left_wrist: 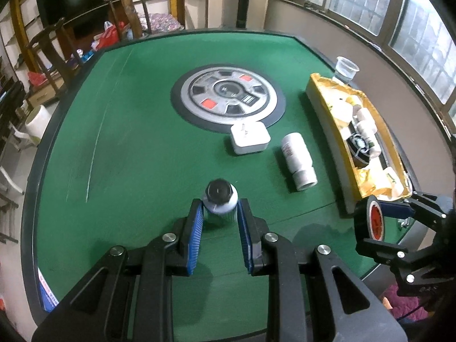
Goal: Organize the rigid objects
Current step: 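Lift the silver tube in the left gripper and tape in the right toward the tray, then lower the silver tube and black tape into the tray, then open both grippers to release the tube and tape, then withdraw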
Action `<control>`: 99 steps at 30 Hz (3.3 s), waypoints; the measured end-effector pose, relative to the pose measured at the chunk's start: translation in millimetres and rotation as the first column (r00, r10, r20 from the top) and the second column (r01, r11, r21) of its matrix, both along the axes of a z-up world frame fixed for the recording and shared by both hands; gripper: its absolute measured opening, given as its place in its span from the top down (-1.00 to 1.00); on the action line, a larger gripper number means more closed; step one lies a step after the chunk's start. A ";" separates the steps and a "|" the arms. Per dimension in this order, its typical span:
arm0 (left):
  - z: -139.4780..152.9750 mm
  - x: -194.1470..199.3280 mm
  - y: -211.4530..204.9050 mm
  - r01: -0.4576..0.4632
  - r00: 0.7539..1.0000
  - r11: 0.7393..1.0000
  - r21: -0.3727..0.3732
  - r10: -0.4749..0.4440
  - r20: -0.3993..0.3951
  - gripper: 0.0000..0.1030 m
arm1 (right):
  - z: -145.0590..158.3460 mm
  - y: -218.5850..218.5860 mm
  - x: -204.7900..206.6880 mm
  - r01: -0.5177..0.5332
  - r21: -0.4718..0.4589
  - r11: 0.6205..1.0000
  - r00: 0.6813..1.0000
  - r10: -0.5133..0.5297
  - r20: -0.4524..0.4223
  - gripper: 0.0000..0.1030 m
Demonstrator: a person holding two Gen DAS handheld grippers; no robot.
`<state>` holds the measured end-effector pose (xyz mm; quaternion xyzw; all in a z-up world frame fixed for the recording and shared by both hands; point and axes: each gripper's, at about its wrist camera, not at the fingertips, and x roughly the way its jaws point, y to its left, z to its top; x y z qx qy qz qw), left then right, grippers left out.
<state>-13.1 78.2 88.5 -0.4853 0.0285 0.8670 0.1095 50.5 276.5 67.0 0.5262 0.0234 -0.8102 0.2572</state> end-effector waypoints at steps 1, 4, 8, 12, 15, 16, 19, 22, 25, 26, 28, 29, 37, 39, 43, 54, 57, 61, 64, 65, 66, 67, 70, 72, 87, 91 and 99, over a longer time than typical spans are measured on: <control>2.7 0.4 3.3 0.007 1.000 1.000 0.002 -0.007 -0.004 0.58 | 0.7 2.9 0.0 0.006 0.000 1.000 1.000 -0.006 -0.002 -0.09; 10.0 1.2 13.4 0.023 1.000 1.000 0.008 -0.022 -0.017 0.58 | 3.2 14.2 -0.5 0.033 -0.010 0.999 0.999 -0.033 -0.006 -0.09; 20.0 2.2 27.1 0.046 0.999 0.999 0.021 -0.046 -0.028 0.58 | 7.7 29.9 -0.6 0.065 -0.023 0.998 0.998 -0.065 -0.016 -0.09; 31.9 4.7 43.1 0.081 0.996 0.996 0.028 -0.079 -0.046 0.58 | 13.2 47.8 -2.4 0.101 -0.036 0.994 0.994 -0.102 -0.029 -0.09; 40.9 6.9 59.3 0.116 0.992 0.993 0.033 -0.114 -0.061 0.59 | 17.8 63.1 -4.0 0.132 -0.041 0.990 0.990 -0.134 -0.041 -0.09; 44.2 7.8 65.3 0.131 0.990 0.991 0.036 -0.129 -0.065 0.58 | 19.2 67.9 -4.5 0.141 -0.042 0.989 0.989 -0.143 -0.045 -0.09; 52.6 8.7 81.8 0.168 0.984 0.984 0.054 -0.164 -0.075 0.59 | 22.8 84.8 -6.3 0.173 -0.045 0.984 0.983 -0.176 -0.052 -0.09; 60.4 8.9 98.4 0.205 0.977 0.976 0.073 -0.200 -0.080 0.58 | 24.7 101.5 -7.8 0.203 -0.048 0.978 0.977 -0.206 -0.056 -0.09; 67.5 7.9 115.8 0.239 0.969 0.967 0.088 -0.232 -0.086 0.58 | 26.4 115.4 -9.0 0.225 -0.050 0.973 0.972 -0.227 -0.059 -0.09; 69.4 7.0 120.4 0.247 0.967 0.964 0.095 -0.239 -0.087 0.59 | 27.2 120.0 -9.4 0.233 -0.052 0.971 0.970 -0.236 -0.059 -0.09; 72.7 3.5 132.0 0.266 0.962 0.958 0.104 -0.258 -0.086 0.58 | 27.9 126.2 -11.6 0.239 -0.054 0.970 0.968 -0.242 -0.060 -0.09; 73.5 1.3 136.7 0.272 0.961 0.956 0.106 -0.264 -0.086 0.58 | 28.1 128.9 -12.7 0.243 -0.052 0.969 0.967 -0.246 -0.061 -0.09; 69.2 -32.3 177.7 0.295 0.956 0.945 0.145 -0.290 -0.053 0.59 | 21.6 155.0 -32.8 0.286 -0.042 0.957 0.957 -0.288 -0.044 -0.09; 67.4 -39.3 186.2 0.302 0.953 0.941 0.155 -0.297 -0.051 0.59 | 20.3 158.6 -38.7 0.290 -0.031 0.957 0.956 -0.291 -0.047 -0.09; 58.8 -54.5 202.3 0.292 0.956 0.945 0.146 -0.291 -0.026 0.59 | 15.4 163.1 -51.6 0.289 -0.009 0.957 0.956 -0.289 -0.048 -0.09; 29.4 -92.1 225.7 0.253 0.964 0.959 0.126 -0.261 0.055 0.59 | -0.7 174.0 -76.0 0.289 0.037 0.956 0.957 -0.288 -0.032 -0.09; 25.9 -102.6 227.8 0.243 0.966 0.962 0.120 -0.252 0.057 0.59 | -5.1 178.5 -82.7 0.300 0.032 0.953 0.954 -0.300 -0.014 -0.09; 21.1 -118.5 230.4 0.227 0.970 0.966 0.122 -0.236 0.065 0.59 | -11.0 181.7 -93.4 0.304 0.031 0.952 0.952 -0.305 0.010 -0.09; 16.6 -129.8 232.6 0.212 0.973 0.970 0.121 -0.222 0.070 0.59 | -16.8 182.7 -100.6 0.310 0.035 0.950 0.950 -0.311 0.022 -0.09; 14.6 -132.9 233.4 0.208 0.973 0.970 0.123 -0.218 0.072 0.59 | -18.8 182.8 -102.6 0.313 0.037 0.949 0.949 -0.314 0.024 -0.09; 12.8 -135.1 234.4 0.206 0.973 0.970 0.125 -0.217 0.077 0.59 | -20.5 182.6 -104.2 0.315 0.040 0.948 0.948 -0.316 0.025 -0.09; 9.9 -137.9 236.0 0.205 0.973 0.971 0.125 -0.216 0.084 0.59 | -22.5 182.7 -106.1 0.318 0.041 0.947 0.947 -0.319 0.027 -0.09; 1.8 -143.2 241.7 0.203 0.972 0.972 0.115 -0.214 0.099 0.59 | -27.4 183.6 -111.5 0.327 0.041 0.944 0.944 -0.329 0.034 -0.09; -3.5 -145.0 244.7 0.204 0.971 0.973 0.112 -0.216 0.106 0.59 | -28.0 184.0 -114.0 0.331 0.030 0.943 0.943 -0.332 0.035 -0.09; -10.5 -142.6 247.8 0.213 0.972 0.975 0.066 -0.218 0.086 0.59 | -25.8 179.4 -132.6 0.350 0.050 0.935 0.936 -0.351 0.016 -0.10; -5.8 -141.3 244.3 0.207 0.975 0.976 0.065 -0.211 0.071 0.59 | -25.7 179.3 -133.0 0.351 0.054 0.935 0.936 -0.353 0.019 -0.16; 1.4 -133.2 239.1 0.207 0.976 0.977 0.058 -0.210 0.051 0.59 | -12.4 178.9 -126.6 0.361 0.047 0.931 0.932 -0.361 -0.021 -0.26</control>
